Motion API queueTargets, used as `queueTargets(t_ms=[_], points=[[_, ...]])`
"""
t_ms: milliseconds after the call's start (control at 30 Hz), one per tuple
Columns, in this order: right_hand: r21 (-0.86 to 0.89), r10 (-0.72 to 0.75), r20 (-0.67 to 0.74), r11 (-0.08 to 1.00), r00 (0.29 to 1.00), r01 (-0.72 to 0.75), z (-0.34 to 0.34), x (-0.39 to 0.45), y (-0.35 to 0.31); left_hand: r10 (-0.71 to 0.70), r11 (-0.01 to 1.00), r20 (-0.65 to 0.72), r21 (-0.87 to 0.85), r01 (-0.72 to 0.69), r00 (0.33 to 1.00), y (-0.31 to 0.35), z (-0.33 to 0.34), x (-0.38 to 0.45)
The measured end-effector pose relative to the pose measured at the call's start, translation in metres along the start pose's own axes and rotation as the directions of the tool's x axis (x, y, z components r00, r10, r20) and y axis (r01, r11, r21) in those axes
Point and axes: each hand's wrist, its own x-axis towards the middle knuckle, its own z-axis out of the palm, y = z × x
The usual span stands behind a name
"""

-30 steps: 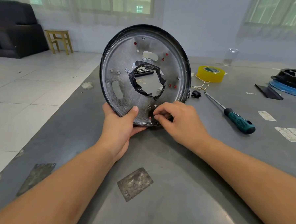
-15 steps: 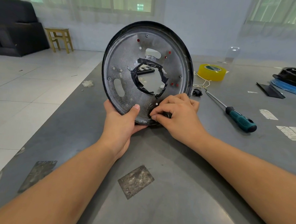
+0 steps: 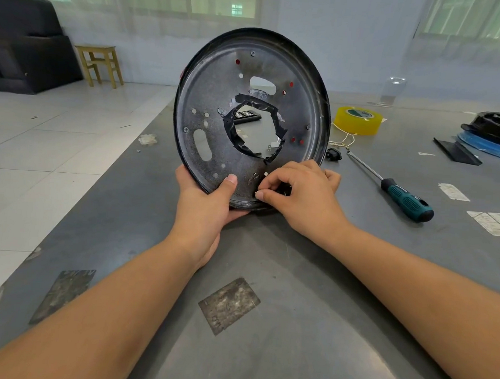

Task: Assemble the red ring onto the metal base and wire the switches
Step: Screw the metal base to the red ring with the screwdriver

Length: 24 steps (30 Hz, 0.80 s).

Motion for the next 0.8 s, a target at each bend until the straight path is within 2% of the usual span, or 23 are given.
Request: queueTargets(t_ms=[400, 567, 800], points=[[-0.018, 0.015, -0.017, 1.0, 1.0, -0.015, -0.0037, -0.0014, -0.0007, 0.103, 0.989, 0.055, 0.104, -0.108, 0.993, -0.0028, -0.002, -0.0049], [-0.012, 0.015, -0.032, 1.0, 0.999, -0.015, -0.0048, -0.0027, -0.0011, 0.093, 0.99, 0.065, 0.098, -0.099, 0.994, -0.0023, -0.0029, -0.0036], [0.001, -0.008, -0.024, 1.0, 1.0, 0.008, -0.0019, -0.0029, -0.0027, 0.063, 0.996, 0.004, 0.067, -0.063, 0.998, -0.0034, -0.0035, -0.0023]])
